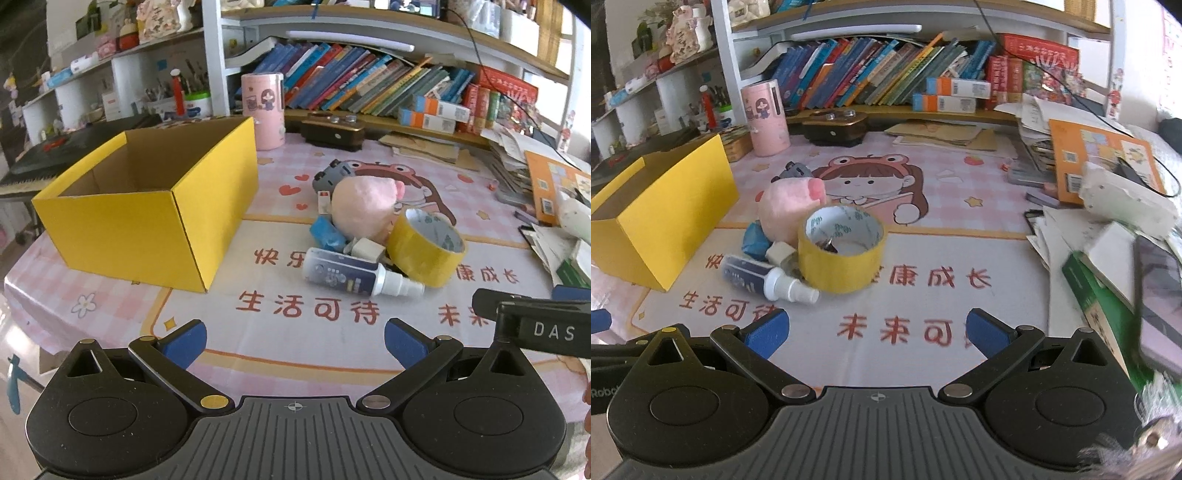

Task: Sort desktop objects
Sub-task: 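Move the right gripper to the yellow tape roll and close on it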

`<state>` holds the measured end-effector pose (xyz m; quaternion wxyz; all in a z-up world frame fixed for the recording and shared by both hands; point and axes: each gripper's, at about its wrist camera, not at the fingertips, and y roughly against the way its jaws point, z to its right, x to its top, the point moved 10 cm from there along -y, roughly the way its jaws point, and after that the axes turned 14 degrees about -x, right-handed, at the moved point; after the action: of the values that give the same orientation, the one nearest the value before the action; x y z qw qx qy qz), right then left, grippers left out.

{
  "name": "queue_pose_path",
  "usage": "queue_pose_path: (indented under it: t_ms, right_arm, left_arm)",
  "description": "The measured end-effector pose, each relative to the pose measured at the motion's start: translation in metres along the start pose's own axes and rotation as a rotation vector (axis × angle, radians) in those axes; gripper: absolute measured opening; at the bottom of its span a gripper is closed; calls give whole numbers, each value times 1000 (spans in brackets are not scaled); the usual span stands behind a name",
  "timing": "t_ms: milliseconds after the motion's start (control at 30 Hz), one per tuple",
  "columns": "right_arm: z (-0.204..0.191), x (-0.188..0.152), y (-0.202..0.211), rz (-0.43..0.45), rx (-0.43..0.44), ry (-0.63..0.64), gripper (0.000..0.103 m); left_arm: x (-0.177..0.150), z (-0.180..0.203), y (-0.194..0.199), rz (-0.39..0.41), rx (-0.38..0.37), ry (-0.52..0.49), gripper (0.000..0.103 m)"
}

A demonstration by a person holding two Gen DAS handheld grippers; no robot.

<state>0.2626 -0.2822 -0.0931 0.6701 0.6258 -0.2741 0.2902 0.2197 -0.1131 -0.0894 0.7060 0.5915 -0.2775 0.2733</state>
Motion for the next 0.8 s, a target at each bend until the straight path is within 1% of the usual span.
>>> queue_pose_path:
  t_ms: [100,433,600,800]
  right_arm:
    - [-2,9,-11,-2,26,11,103]
    - [-12,27,-52,-47,100,26,103]
    - [-26,36,-71,-35,137,58,103]
    - [-45,40,-97,-49,145,107,103]
  left_arm:
    - [3,2,-4,-3,12,15,103]
    - [13,14,-14,-3,2,16,103]
    - [13,11,-14,2,23,29,103]
    - [14,5,-11,10,46,51,103]
